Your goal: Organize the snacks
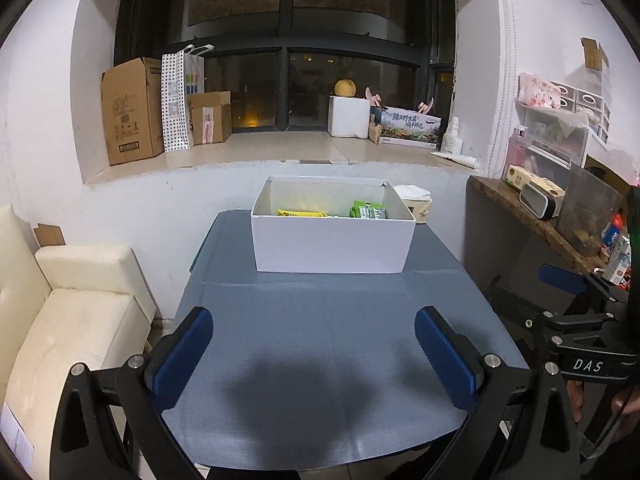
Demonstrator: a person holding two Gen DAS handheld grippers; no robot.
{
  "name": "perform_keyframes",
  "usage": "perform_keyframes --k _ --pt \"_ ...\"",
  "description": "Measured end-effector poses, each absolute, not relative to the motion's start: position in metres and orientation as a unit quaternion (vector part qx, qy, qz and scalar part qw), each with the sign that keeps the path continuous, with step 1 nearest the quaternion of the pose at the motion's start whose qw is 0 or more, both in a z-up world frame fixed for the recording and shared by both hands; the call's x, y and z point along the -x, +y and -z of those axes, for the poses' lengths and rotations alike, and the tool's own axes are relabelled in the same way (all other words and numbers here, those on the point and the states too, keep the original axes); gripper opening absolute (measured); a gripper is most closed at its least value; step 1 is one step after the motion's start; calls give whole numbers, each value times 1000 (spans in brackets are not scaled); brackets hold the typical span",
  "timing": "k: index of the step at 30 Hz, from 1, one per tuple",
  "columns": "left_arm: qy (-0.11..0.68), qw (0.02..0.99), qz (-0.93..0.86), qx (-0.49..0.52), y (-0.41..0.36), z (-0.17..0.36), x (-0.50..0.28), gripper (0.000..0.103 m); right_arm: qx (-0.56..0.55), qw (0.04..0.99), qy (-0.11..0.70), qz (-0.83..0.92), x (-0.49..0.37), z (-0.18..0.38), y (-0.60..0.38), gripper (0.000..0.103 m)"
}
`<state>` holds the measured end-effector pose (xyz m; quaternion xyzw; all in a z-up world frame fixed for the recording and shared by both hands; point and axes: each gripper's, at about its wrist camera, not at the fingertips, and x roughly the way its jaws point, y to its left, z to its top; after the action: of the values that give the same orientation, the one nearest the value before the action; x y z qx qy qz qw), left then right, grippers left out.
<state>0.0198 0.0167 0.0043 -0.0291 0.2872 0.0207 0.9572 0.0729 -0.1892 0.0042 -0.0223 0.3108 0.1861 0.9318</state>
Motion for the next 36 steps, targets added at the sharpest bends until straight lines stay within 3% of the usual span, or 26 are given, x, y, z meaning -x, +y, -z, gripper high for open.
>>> perform_keyframes --k 36 --pt "304 952 -26 25 14 2 -31 103 25 933 305 -191 -69 -13 -191 103"
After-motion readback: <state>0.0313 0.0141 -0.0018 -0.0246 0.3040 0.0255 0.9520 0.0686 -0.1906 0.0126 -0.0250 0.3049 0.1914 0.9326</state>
